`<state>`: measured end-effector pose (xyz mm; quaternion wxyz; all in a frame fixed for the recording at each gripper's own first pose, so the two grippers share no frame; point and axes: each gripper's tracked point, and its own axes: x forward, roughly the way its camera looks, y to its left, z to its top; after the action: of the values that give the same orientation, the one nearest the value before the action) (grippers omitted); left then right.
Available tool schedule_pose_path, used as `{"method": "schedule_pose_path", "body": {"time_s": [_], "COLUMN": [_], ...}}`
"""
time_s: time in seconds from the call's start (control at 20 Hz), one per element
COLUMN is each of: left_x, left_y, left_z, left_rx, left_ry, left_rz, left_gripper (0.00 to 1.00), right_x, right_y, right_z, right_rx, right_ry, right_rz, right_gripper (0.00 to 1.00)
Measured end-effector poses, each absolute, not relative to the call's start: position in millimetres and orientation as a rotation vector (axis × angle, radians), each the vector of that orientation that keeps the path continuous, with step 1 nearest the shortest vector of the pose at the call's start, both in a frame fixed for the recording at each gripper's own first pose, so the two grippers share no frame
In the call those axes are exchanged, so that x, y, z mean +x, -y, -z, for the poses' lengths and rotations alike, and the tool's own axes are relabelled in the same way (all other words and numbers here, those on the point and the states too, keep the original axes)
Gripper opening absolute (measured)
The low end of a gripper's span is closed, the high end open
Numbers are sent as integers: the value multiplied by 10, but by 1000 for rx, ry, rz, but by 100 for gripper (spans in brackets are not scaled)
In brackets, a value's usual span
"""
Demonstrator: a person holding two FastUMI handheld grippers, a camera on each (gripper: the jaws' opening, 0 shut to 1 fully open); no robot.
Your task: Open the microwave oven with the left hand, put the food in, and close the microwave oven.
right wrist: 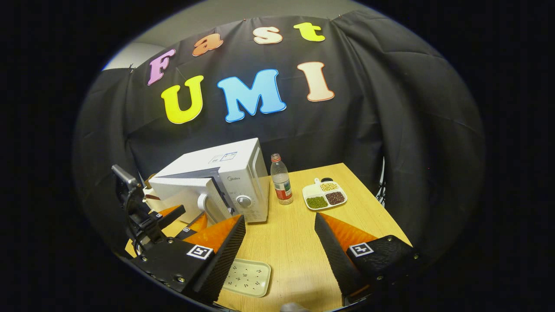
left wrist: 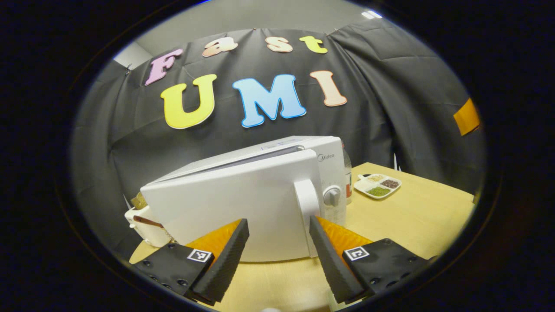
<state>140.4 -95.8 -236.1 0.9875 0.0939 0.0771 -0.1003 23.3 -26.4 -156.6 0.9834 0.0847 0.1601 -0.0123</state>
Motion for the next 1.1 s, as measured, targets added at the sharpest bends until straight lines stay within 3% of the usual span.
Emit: {"method": "schedule_pose_path", "body": {"time_s": [0.6,1.1], "left_x": [1741,1629], "left_y": [897,1095], "left_z": [2406,2464], "left_rx": [132,128], "left_ry": [-177,-172], "left_rz": [109,150], "left_gripper": [95,95], "right_x": [268,204], "right_y": [352,350], "right_z": [1631,1707], "right_rx": [183,192], "right_ry": [-352,-365], "right_rz": [40,32], "right_gripper": [98,98]}}
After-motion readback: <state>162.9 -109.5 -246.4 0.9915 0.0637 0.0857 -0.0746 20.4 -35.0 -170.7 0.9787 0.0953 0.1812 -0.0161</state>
